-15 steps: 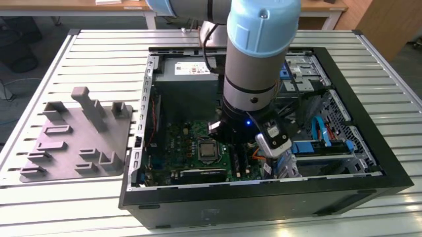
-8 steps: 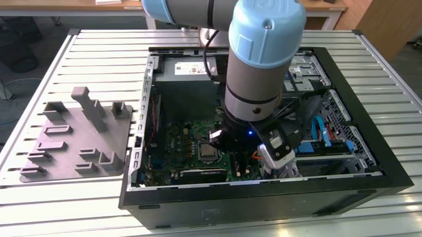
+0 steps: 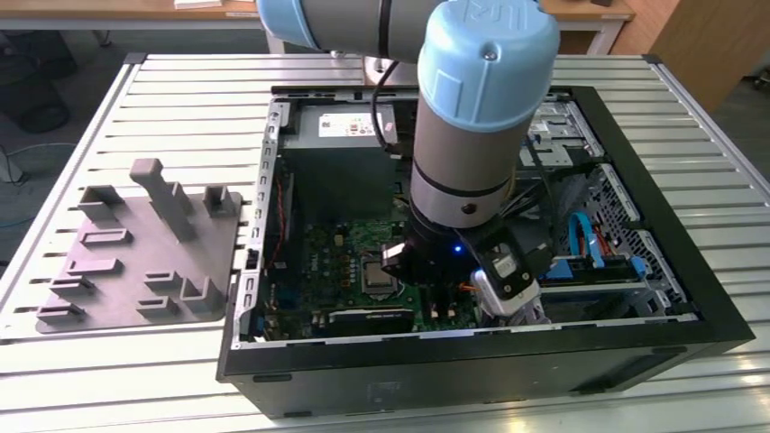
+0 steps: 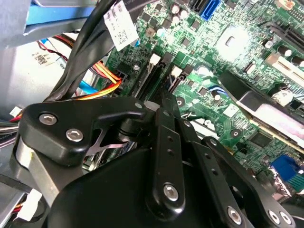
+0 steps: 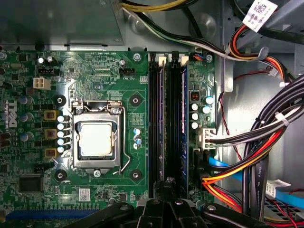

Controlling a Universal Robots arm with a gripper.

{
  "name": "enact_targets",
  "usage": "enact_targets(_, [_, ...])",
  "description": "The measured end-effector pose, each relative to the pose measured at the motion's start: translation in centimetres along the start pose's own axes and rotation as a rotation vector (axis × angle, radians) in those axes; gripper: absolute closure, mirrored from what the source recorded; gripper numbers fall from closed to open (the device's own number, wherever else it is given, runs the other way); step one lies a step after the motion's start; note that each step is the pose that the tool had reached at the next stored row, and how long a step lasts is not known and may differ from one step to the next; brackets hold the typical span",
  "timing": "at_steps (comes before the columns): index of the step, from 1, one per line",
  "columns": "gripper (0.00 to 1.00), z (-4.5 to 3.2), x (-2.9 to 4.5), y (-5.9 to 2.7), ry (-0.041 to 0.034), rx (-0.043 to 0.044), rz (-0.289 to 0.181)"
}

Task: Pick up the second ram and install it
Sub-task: 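Press down the second ram until it locks into place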

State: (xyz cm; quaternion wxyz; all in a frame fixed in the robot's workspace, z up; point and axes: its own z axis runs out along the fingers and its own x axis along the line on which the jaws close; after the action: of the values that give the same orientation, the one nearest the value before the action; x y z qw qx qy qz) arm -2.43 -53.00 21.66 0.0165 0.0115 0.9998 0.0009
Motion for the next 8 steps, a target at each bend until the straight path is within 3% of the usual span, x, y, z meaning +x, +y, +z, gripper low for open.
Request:
enact_targets(5, [0.90, -0.16, -0.01, 0.00, -0.0003, 0.0040, 0.000])
enact_targets(8, [0.90, -0.74, -0.03, 0.01, -0.0002, 0.0082, 0.000])
